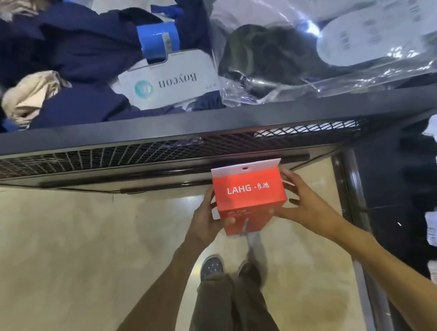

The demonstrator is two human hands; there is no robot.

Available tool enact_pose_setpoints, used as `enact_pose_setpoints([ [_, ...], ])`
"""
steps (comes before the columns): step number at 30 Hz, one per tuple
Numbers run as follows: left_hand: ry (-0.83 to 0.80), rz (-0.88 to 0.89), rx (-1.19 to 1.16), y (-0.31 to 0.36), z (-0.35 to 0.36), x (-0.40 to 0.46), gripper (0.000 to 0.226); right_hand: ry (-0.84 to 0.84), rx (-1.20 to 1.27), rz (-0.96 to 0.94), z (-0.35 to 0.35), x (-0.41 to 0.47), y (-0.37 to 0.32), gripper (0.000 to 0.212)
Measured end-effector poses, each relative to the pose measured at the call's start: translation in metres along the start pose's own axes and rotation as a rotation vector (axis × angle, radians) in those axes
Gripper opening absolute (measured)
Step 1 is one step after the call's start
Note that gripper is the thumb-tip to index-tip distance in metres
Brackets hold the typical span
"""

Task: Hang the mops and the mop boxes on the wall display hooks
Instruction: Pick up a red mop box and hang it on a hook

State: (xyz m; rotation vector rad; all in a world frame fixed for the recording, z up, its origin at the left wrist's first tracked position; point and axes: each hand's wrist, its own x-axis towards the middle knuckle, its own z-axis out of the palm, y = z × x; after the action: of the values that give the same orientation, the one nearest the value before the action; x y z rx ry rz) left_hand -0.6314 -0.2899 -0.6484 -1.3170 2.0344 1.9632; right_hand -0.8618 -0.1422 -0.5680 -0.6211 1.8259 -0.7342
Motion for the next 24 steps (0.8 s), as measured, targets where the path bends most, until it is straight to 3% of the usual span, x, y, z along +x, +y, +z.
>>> enact_pose_setpoints([
  [14, 0.039, -0.017, -0.033, -0.002, 0.001, -0.016, 0.108, -0.015, 0.068, 0.003, 0.009, 0.008, 0.004, 0.097],
  [18, 0.053, 0.005, -0.019, 0.006, -0.003, -0.037, 0.105, -0.003, 0.084, -0.047, 0.015, -0.018, -0.004, 0.115],
  [24, 0.135, 0.014, -0.048, 0.035, -0.025, -0.1, 0.088, -0.084, 0.058, -0.1, 0.024, -0.056, -0.05, 0.117],
])
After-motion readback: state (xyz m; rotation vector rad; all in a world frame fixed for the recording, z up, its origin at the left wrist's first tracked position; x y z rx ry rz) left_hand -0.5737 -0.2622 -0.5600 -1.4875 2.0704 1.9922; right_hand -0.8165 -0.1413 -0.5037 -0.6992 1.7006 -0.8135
